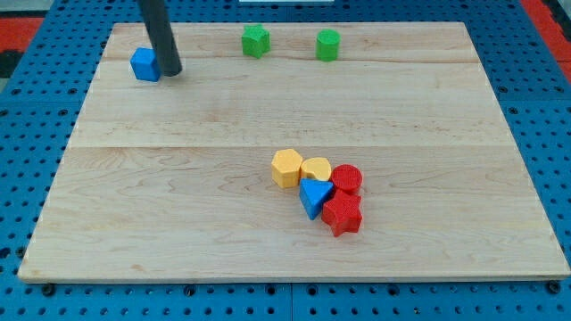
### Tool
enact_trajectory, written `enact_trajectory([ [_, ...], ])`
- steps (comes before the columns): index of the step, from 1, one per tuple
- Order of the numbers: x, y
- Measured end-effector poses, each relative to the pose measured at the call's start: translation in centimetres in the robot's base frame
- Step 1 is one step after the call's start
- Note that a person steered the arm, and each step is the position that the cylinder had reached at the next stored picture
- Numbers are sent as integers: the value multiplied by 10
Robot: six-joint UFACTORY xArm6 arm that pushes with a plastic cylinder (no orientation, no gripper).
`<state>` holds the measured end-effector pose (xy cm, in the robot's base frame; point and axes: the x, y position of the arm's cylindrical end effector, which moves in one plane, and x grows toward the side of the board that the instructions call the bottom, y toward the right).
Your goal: Move the cube slightly to the left of the green star
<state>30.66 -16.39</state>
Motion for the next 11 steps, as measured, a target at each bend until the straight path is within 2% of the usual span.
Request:
enact_trajectory([
  [1, 17, -58],
  [2, -6, -89],
  [3, -39, -42],
  [4, -48, -18],
  [5, -4, -47],
  [7, -19, 42],
  [9, -56, 48],
  [10, -30, 49],
  [11, -23, 51],
])
